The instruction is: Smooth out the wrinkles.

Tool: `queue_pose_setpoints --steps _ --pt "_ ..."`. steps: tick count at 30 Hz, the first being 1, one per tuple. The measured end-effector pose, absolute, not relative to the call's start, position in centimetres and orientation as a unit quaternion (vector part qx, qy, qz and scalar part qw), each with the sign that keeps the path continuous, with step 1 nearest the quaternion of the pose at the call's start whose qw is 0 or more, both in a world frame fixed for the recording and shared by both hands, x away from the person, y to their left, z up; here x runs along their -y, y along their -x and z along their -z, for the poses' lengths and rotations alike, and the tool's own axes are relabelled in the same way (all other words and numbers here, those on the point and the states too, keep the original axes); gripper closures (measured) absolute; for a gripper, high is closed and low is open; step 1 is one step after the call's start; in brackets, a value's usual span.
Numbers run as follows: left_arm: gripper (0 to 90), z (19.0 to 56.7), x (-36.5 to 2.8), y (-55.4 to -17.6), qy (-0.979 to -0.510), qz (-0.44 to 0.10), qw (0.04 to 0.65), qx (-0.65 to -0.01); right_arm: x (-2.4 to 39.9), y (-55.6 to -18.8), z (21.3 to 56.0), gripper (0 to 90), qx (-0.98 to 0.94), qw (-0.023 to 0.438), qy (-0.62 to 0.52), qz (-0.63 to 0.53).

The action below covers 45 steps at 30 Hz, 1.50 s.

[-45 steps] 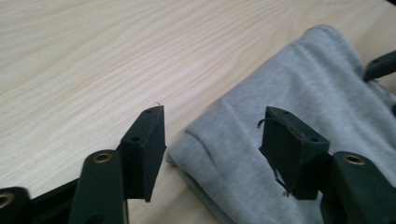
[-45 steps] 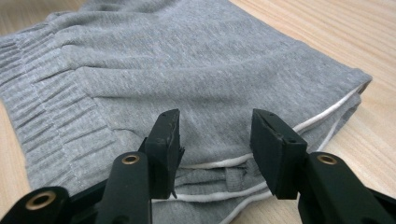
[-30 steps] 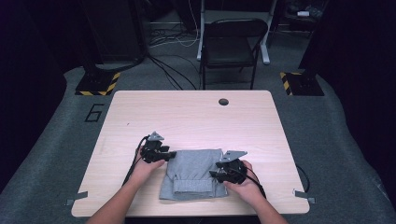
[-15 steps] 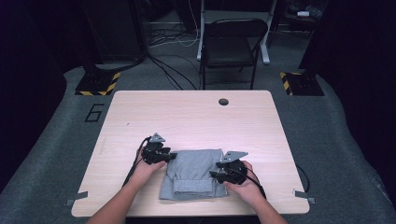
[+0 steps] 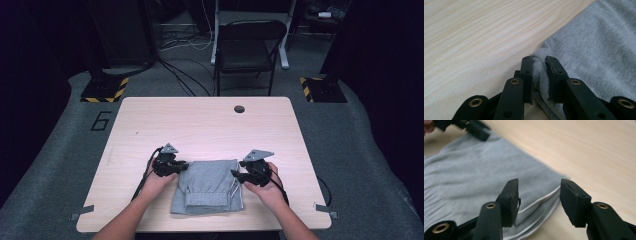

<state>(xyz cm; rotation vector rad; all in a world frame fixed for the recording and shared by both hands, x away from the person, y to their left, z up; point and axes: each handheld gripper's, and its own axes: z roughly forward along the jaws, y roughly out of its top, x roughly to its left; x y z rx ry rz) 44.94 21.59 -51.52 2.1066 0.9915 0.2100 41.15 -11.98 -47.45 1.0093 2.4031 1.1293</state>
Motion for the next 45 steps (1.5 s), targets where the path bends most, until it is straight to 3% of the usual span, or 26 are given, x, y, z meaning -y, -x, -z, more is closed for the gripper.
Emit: queue_pose_setpoints --steps 15,20,27,30,45 --pt "77.6 51.3 -21.7 -45.0 -0.829 -0.084 0.395 -0.387 11.9 -45.9 50.2 46.7 -0.838 0.093 -0.391 -0.368" --pt "77.7 51.2 -21.8 -44.9 -0.827 -0.083 0.396 -0.39 11.3 -45.6 50.7 52.0 -0.853 0.088 -0.377 -0.349" --pt "78.0 50.8 -22.0 -45.0 -0.819 -0.08 0.408 -0.396 11.4 -45.4 50.4 71.8 -0.854 0.087 -0.372 -0.353" --pt "78.6 49.9 -22.1 -45.1 -0.821 -0.081 0.412 -0.387 11.6 -45.3 49.9 74.4 -0.855 0.081 -0.371 -0.354" --pt "78.8 45.7 -22.1 -48.4 -0.811 -0.131 0.415 -0.391 10.5 -47.4 44.5 74.6 -0.842 0.153 -0.362 -0.371"
